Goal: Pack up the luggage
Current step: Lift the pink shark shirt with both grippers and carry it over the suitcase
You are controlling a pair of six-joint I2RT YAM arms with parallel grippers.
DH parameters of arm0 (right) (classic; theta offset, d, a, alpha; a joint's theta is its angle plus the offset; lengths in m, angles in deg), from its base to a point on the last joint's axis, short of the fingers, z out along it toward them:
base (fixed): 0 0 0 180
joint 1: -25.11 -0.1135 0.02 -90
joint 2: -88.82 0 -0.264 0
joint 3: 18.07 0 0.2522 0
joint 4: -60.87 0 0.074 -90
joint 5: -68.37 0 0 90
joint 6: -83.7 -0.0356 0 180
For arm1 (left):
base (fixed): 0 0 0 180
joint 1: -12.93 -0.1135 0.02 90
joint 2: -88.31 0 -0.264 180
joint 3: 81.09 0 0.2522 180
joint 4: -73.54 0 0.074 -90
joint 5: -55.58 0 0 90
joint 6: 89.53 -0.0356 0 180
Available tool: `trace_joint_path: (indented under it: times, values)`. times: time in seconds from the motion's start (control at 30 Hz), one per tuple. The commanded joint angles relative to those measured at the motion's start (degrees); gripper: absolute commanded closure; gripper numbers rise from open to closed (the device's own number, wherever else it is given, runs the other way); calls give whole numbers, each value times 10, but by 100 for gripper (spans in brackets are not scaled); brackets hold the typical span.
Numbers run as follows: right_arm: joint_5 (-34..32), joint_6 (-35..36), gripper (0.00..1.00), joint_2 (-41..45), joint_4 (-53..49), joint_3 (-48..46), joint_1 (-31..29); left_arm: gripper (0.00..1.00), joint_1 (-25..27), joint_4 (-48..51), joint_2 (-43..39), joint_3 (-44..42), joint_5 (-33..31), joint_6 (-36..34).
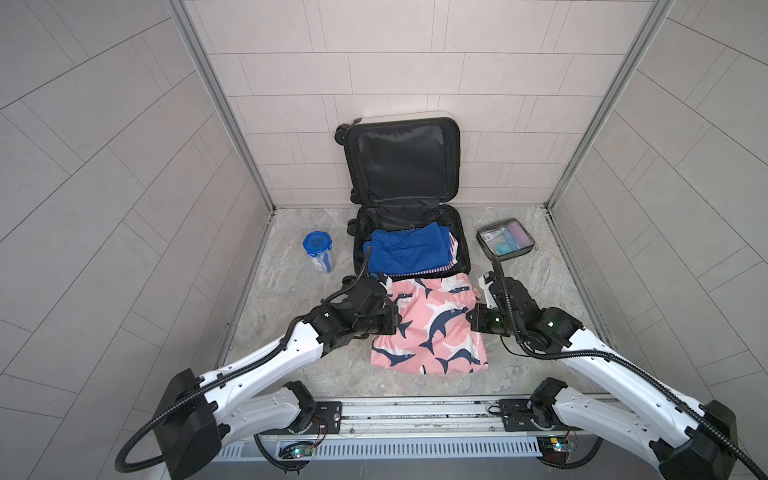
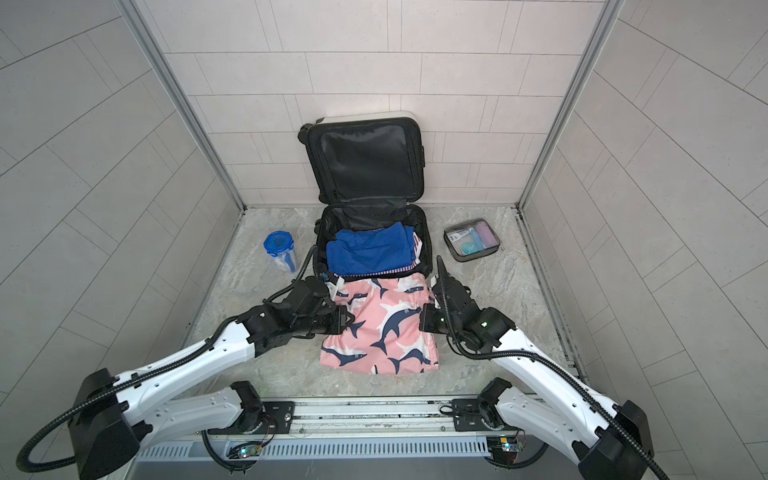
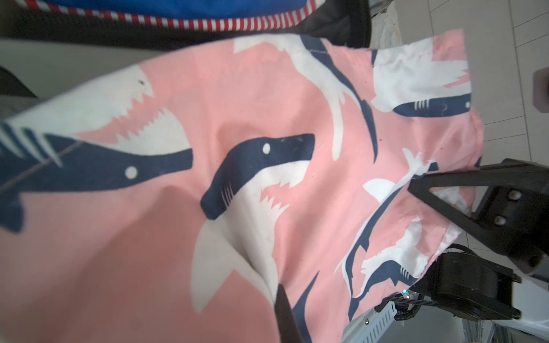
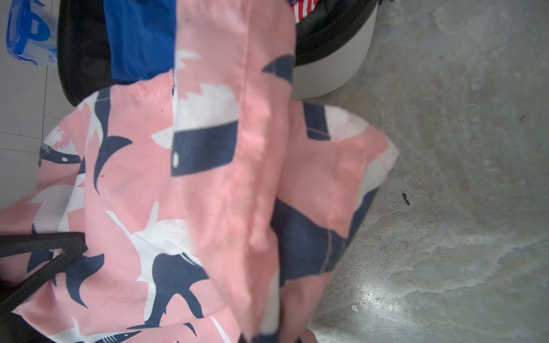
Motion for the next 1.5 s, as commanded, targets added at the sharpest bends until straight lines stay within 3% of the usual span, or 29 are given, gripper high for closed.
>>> trace_joint_path:
  times: [0.0, 0.2, 0.43, 0.93, 1.27, 1.47]
  values:
    - [-29, 18, 100, 10, -18, 33, 0, 100, 2, 42, -13, 38, -50, -32]
    - [-51, 47, 100, 2, 16, 73, 7, 100, -16, 41, 2, 99, -75, -70]
    - [-42, 78, 100, -81, 26, 173, 21, 100, -45, 67, 65, 200, -70, -123]
    - [-7, 141, 100, -290, 29, 406, 89, 100, -176, 121, 224, 424, -14, -225]
    - [48, 144, 100, -473, -35, 592, 145, 100, -227, 98, 368, 524, 26, -237]
    - [49, 146, 100, -544, -36, 630, 159, 100, -252, 82, 439, 563, 44, -233]
